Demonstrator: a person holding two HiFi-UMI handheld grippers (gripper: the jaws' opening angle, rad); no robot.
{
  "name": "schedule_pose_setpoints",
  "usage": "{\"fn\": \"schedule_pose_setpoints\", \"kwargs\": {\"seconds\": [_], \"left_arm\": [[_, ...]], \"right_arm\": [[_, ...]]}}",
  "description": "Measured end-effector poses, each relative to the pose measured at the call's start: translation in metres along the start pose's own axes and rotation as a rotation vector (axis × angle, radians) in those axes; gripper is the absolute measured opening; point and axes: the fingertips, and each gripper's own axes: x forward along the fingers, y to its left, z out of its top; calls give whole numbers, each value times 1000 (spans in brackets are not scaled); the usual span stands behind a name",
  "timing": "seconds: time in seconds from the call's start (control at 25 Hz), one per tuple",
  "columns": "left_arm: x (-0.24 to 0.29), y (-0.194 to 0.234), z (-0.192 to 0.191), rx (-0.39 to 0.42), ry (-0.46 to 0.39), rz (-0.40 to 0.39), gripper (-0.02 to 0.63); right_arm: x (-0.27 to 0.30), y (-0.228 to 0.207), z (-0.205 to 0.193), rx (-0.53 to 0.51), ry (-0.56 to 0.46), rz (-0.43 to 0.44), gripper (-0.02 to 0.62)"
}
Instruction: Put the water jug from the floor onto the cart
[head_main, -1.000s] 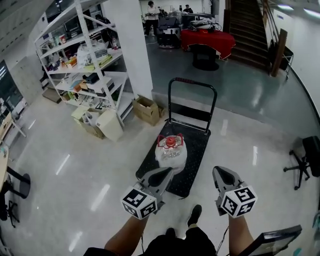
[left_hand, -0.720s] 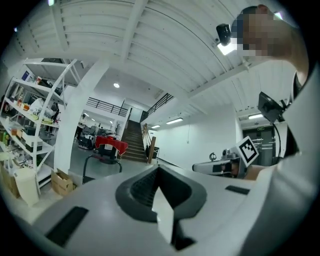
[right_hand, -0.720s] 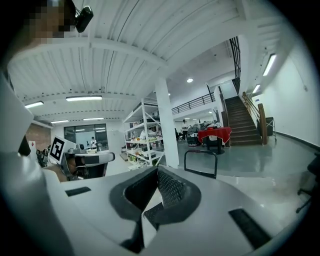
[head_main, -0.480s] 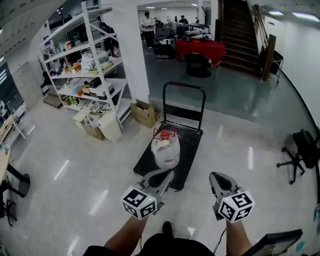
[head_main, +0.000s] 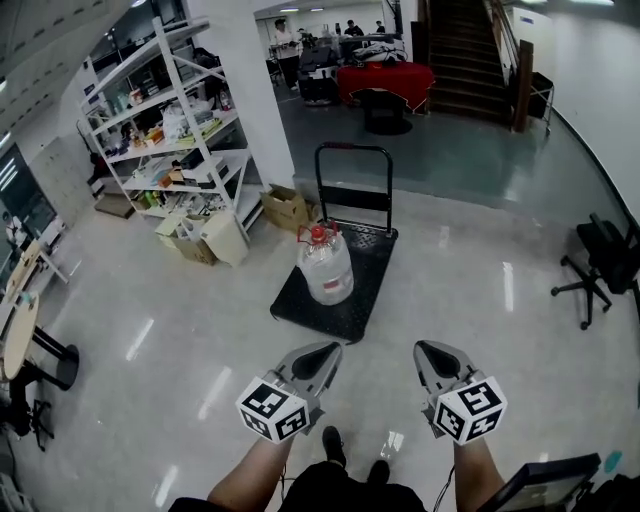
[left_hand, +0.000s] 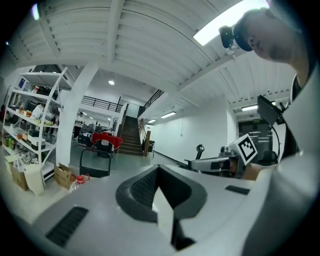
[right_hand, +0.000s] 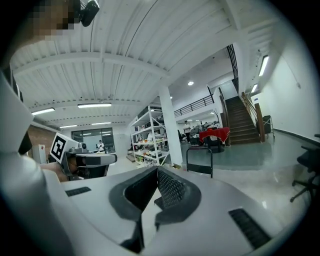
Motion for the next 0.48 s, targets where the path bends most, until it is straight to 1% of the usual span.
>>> {"fn": "schedule_pose_setpoints", "kwargs": {"seconds": [0.2,0.36,0.48], "left_arm": [[-45,-39,-4,19,-2,7,0],[-91,-63,-16,17,-11,-8,0],[-135,-76,-35,2,-16,-35,0]], "right_arm": [[-45,34,-8,2,-21,-11,3],[-76,75,-22,-4,-26,-25,3],[-96,116,-39,-21,-14,-50,3]]}}
